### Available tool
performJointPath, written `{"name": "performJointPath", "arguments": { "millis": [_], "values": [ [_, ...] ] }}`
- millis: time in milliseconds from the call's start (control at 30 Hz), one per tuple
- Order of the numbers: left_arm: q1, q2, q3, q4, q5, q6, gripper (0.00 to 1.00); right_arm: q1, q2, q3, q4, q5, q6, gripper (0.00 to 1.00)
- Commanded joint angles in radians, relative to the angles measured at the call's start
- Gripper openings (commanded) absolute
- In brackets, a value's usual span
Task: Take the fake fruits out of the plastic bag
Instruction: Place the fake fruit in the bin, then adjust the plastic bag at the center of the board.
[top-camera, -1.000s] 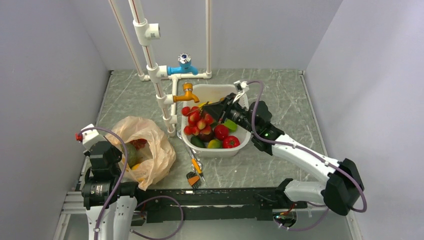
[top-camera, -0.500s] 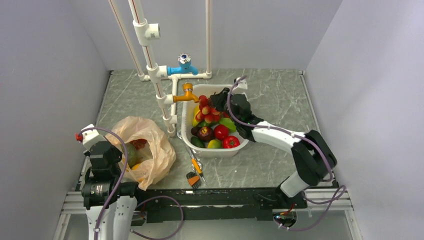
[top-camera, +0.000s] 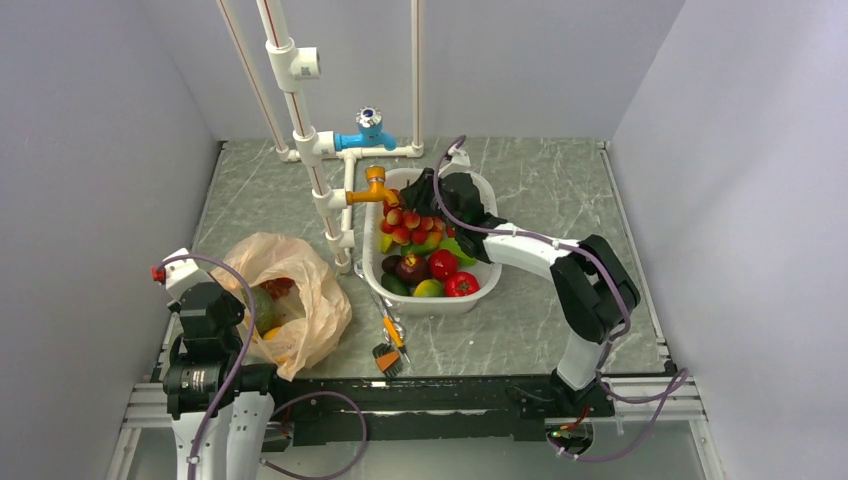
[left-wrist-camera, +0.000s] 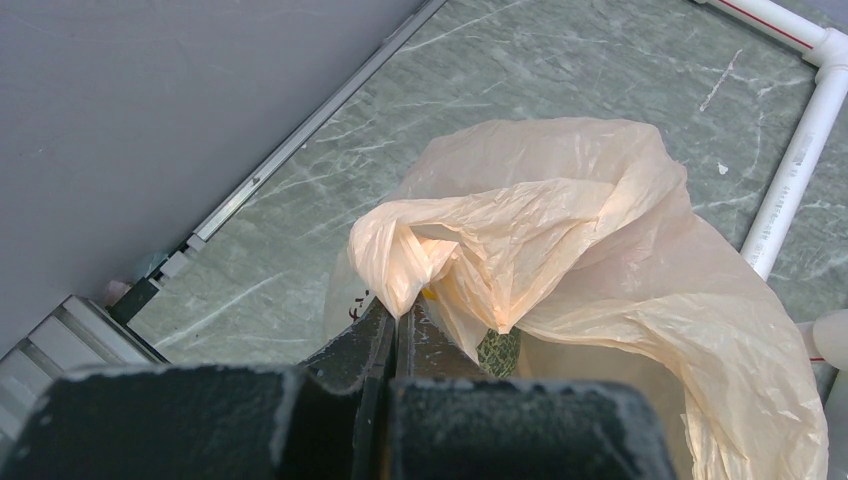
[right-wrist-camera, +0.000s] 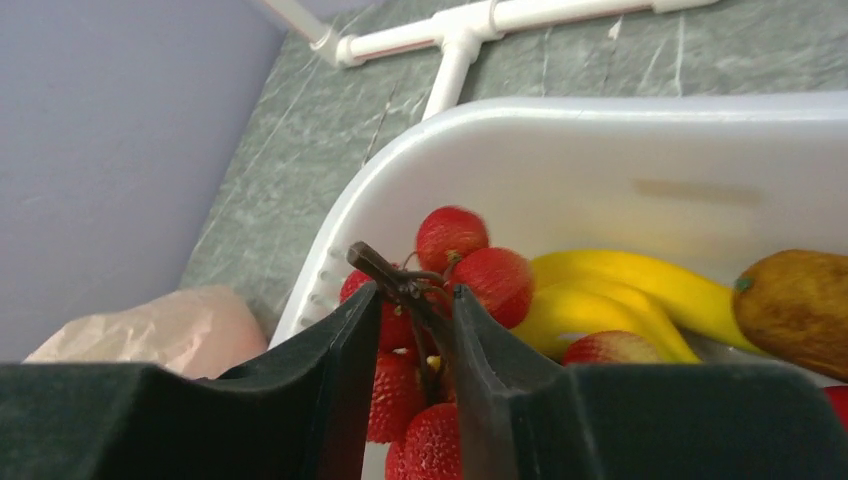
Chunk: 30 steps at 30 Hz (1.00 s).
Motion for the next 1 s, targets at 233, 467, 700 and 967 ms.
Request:
{"name": "performJointPath", "arguments": {
  "millis": [233, 467, 700, 967],
  "values": [
    [-0.003, -0.016, 0.024, 0.021, -0.013, 0.001, 0.0, -0.001, -0.174, 0.012, -0.274, -0.049, -0.142, 0.73],
    [-0.003, -0.033, 0.023, 0.024, -0.01, 0.001, 0.0, 0.046, -0.394, -0.122, -0.306, -0.05, -0.182, 0.8],
    [-0.003, -0.04, 0.02, 0.024, -0.013, 0.001, 0.0, 0.421, -0.468, -0.266, -0.148, -0.018, -0.275, 0.8],
    [-0.003, -0.039, 0.023, 0.021, -0.016, -0.001, 0.0, 0.695, -0.307, -0.09, -0.072, -0.019, -0.374, 0.78]
  ]
}}
